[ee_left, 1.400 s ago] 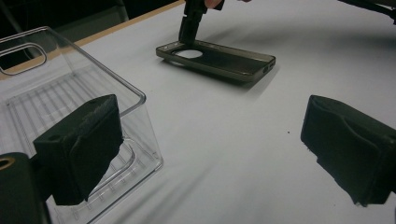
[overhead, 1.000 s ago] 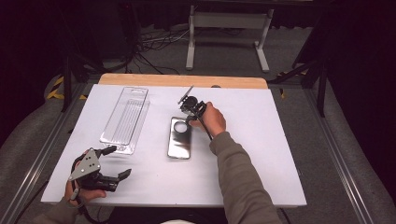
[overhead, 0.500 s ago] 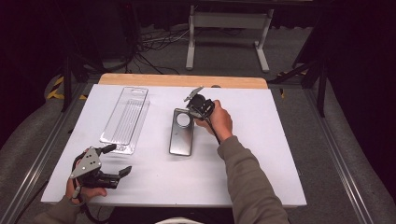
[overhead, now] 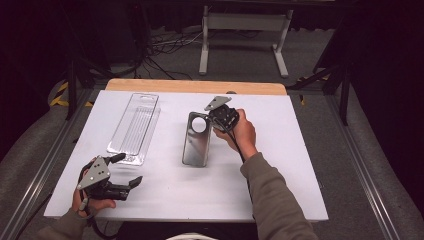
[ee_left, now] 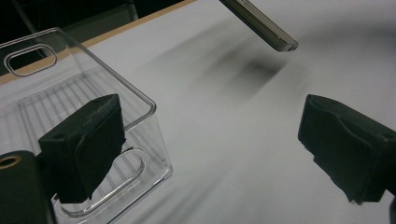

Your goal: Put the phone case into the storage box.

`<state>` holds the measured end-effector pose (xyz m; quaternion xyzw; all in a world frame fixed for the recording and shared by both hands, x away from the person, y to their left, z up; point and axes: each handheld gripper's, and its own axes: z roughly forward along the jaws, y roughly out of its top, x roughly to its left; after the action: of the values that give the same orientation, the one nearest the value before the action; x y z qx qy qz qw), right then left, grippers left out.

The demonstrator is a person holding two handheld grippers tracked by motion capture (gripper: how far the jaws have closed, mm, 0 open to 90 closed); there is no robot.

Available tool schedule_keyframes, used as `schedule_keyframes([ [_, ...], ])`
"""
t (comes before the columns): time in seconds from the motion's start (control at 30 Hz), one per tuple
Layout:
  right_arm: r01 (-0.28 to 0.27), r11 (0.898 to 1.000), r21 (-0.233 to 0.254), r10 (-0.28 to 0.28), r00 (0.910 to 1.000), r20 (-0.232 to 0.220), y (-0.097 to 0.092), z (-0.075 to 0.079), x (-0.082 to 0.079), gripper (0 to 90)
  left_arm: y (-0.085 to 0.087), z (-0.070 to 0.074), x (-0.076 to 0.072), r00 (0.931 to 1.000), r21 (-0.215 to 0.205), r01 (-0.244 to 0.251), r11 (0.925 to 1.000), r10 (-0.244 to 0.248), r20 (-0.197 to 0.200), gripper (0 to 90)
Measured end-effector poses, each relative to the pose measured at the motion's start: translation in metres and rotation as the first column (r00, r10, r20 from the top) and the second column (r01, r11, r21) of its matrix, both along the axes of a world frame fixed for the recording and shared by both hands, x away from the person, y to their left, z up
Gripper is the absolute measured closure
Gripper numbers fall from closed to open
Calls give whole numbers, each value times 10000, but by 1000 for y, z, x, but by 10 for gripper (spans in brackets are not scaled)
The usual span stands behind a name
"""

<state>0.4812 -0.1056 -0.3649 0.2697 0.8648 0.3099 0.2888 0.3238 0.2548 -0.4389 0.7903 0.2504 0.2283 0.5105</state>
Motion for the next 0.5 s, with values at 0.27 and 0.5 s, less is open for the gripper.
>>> schedule_keyframes([
  [0.27, 64, 9995, 301, -87, 9971, 760, -8, 9, -22, 850, -8, 10, 3, 9998, -82, 21, 10000, -19, 223, 78],
  [0.5, -148, 9996, 257, 116, 9926, 1212, -11, 12, -39, 850, -21, 30, 12, 9999, -164, 147, 9998, -146, 68, 79],
])
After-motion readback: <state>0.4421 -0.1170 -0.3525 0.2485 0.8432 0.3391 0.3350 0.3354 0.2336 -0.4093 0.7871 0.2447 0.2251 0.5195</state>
